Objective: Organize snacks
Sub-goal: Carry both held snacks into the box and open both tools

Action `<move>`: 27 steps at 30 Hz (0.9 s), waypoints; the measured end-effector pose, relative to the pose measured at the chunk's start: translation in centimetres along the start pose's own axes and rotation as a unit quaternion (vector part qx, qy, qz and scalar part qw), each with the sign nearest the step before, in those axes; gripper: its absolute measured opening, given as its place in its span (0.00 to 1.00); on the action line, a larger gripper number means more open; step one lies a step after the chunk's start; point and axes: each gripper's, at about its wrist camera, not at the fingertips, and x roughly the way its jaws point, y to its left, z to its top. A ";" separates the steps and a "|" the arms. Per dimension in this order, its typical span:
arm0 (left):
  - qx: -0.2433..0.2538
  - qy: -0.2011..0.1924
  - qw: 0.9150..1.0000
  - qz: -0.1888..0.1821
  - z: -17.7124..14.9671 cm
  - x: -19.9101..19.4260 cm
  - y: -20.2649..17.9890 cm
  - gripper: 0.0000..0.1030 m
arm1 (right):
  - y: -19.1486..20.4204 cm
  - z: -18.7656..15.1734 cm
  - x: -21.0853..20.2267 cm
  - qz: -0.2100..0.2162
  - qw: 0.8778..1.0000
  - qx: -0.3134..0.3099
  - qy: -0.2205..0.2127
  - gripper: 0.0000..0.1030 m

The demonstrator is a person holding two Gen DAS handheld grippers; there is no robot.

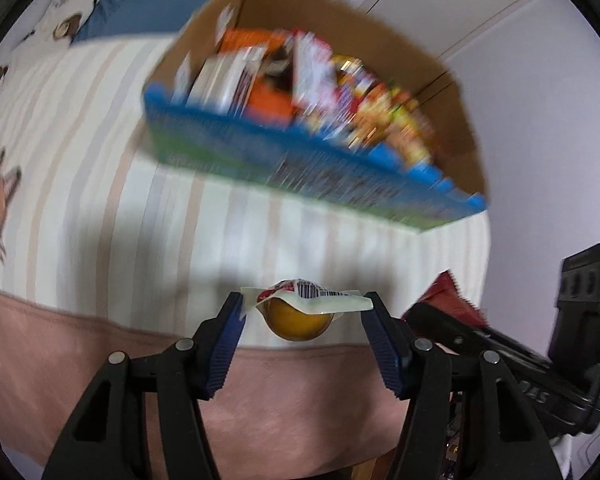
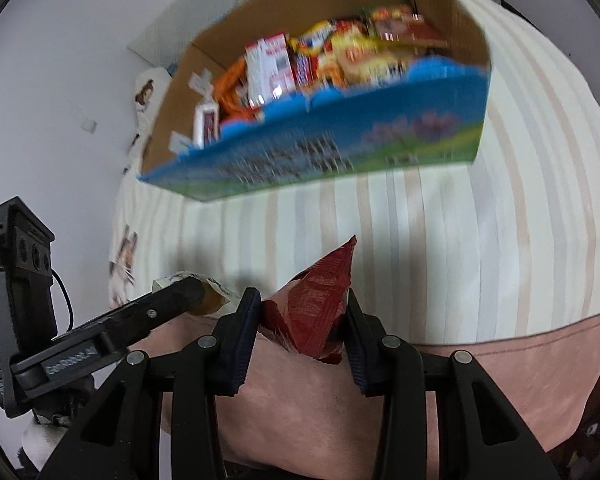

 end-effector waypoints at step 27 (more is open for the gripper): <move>0.029 0.125 0.991 0.025 14.9 8.2 -2.2 0.57 | -2.2 16.9 0.3 -0.125 0.992 -0.008 0.025 0.49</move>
